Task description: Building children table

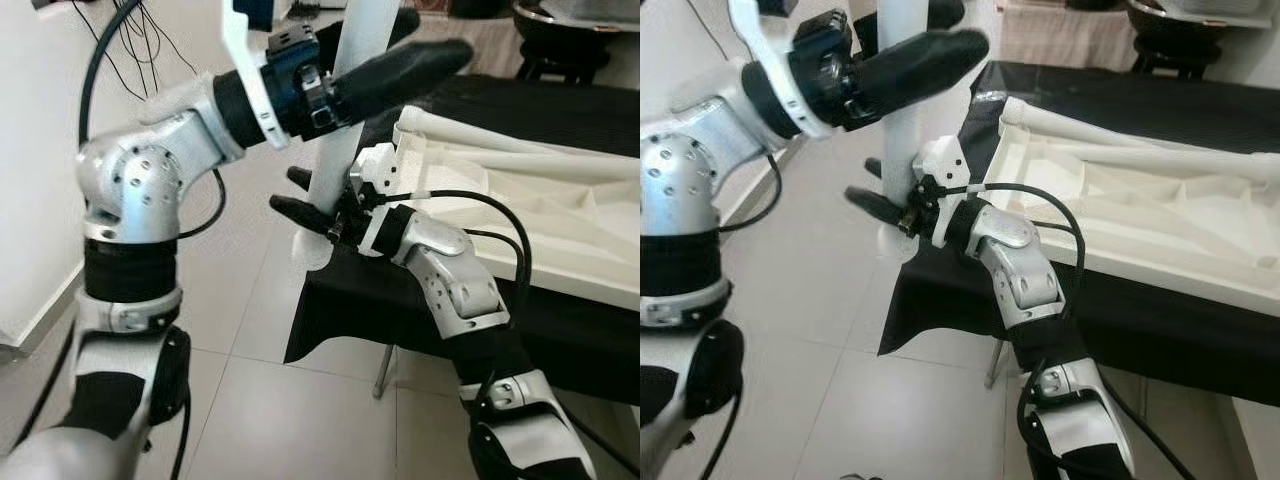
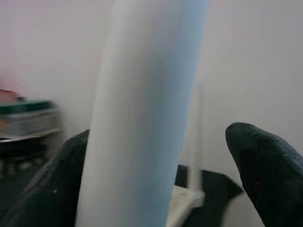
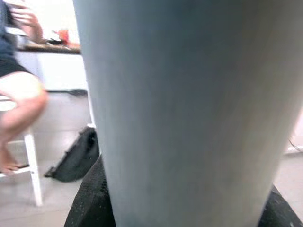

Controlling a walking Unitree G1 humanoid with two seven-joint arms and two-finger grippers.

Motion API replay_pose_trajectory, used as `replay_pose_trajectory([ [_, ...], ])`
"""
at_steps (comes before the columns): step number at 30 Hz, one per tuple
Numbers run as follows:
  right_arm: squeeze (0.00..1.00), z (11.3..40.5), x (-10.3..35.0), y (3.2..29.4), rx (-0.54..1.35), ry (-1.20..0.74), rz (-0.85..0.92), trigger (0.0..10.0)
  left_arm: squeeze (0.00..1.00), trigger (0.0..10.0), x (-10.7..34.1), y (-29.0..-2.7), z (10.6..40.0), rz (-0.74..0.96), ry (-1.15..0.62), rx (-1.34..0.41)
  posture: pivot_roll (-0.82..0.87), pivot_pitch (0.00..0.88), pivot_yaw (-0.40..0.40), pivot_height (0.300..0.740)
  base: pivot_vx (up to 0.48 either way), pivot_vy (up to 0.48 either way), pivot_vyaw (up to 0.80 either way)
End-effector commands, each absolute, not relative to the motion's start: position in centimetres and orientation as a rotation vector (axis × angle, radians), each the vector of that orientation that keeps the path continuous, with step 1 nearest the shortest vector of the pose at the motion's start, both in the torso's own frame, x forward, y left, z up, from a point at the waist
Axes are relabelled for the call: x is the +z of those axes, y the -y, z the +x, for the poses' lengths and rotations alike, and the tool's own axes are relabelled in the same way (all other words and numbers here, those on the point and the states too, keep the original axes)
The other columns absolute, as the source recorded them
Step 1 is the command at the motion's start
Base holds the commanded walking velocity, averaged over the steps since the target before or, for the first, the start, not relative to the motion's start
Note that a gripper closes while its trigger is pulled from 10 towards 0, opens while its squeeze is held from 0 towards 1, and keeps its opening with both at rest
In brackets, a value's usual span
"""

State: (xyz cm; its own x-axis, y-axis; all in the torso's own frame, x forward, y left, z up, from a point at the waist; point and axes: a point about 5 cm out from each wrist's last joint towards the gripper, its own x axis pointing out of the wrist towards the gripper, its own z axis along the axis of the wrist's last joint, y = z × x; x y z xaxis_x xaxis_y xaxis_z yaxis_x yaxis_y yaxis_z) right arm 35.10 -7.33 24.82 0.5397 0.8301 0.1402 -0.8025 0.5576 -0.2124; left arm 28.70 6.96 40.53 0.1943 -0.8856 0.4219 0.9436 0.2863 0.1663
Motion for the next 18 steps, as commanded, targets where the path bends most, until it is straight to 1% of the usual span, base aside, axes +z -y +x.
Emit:
replay_pose_trajectory([
  [1, 0.00, 35.9, 22.6, 8.8, 0.837, 0.122, -0.077, 0.0, 1.00, 10.0, 40.5, -10.2, 29.5, -0.133, 0.561, -0.989, -0.06, 0.079, 0.016, 0.740, 0.000, 0.000, 0.00],
  [2, 0.00, 36.3, 22.8, 10.0, 0.741, 0.141, -0.039, 0.0, 1.00, 10.0, 38.2, -14.7, 31.3, -0.135, 0.505, -0.732, -0.06, 0.082, 0.017, 0.740, 0.000, 0.000, 0.00],
  [3, 0.00, 36.5, 22.9, 10.8, 0.678, 0.152, -0.013, 0.0, 1.00, 10.0, 36.5, -17.7, 31.9, -0.127, 0.460, -0.579, -0.06, 0.082, 0.017, 0.740, 0.000, 0.000, 0.00],
  [4, 0.00, 36.7, 22.9, 11.4, 0.626, 0.159, 0.011, 2.7, 0.00, 10.0, 34.3, -20.7, 32.0, -0.104, 0.400, -0.452, -0.06, 0.081, 0.014, 0.740, 0.000, 0.000, 0.00],
  [5, 0.00, 36.7, 22.9, 11.4, 0.626, 0.159, 0.011, 2.7, 0.00, 10.0, 34.3, -20.7, 32.0, -0.104, 0.400, -0.452, -0.06, 0.081, 0.014, 0.740, 0.000, 0.000, 0.00],
  [6, 0.00, 36.7, 22.9, 11.7, 0.604, 0.160, 0.023, 2.7, 0.00, 10.0, 33.0, -22.0, 31.8, -0.090, 0.366, -0.406, -0.06, 0.082, 0.013, 0.740, 0.000, 0.000, 0.00],
  [7, 0.00, 36.7, 22.8, 11.9, 0.574, 0.162, 0.041, 10.0, 0.00, 10.0, 31.0, -23.1, 31.5, -0.085, 0.316, -0.352, -0.05, 0.083, 0.011, 0.740, 0.000, 0.000, 0.00],
  [9, 0.00, 36.7, 22.8, 11.9, 0.574, 0.162, 0.041, 10.0, 0.00, 10.0, 31.0, -23.1, 31.5, -0.085, 0.316, -0.352, -0.05, 0.083, 0.011, 0.740, 0.000, 0.000, 0.00],
  [10, 0.00, 36.7, 22.7, 12.1, 0.547, 0.164, 0.052, 10.0, 0.00, 10.0, 29.7, -23.8, 31.2, -0.085, 0.283, -0.312, -0.05, 0.083, 0.011, 0.740, 0.000, 0.000, 0.00],
  [12, 0.00, 36.4, 22.3, 12.2, 0.483, 0.162, 0.094, 10.0, 0.00, 10.0, 26.0, -23.7, 30.1, -0.121, 0.198, -0.242, -0.04, 0.081, 0.010, 0.740, 0.000, 0.000, 0.00],
  [13, 0.00, 36.4, 22.3, 12.2, 0.483, 0.162, 0.094, 10.0, 0.00, 10.0, 26.0, -23.7, 30.1, -0.121, 0.198, -0.242, -0.04, 0.081, 0.010, 0.740, 0.000, 0.000, 0.00],
  [14, 0.00, 36.2, 22.3, 12.1, 0.475, 0.168, 0.121, 10.0, 0.00, 10.0, 24.7, -22.9, 29.5, -0.134, 0.164, -0.236, -0.03, 0.079, 0.008, 0.740, 0.000, 0.000, 0.00],
  [16, 0.00, 36.2, 22.3, 12.1, 0.475, 0.168, 0.121, 10.0, 0.00, 10.0, 24.7, -22.9, 29.5, -0.134, 0.164, -0.236, -0.03, 0.079, 0.008, 0.740, 0.000, 0.000, 0.00],
  [17, 0.00, 35.9, 22.3, 11.8, 0.478, 0.174, 0.151, 10.0, 0.00, 10.0, 23.5, -21.8, 28.9, -0.146, 0.140, -0.234, -0.03, 0.077, 0.008, 0.740, 0.000, 0.000, 0.00],
  [18, 0.00, 35.9, 22.3, 11.8, 0.478, 0.174, 0.151, 10.0, 0.00, 10.0, 23.5, -21.8, 28.9, -0.146, 0.140, -0.234, -0.03, 0.077, 0.008, 0.740, 0.000, 0.000, 0.00],
])
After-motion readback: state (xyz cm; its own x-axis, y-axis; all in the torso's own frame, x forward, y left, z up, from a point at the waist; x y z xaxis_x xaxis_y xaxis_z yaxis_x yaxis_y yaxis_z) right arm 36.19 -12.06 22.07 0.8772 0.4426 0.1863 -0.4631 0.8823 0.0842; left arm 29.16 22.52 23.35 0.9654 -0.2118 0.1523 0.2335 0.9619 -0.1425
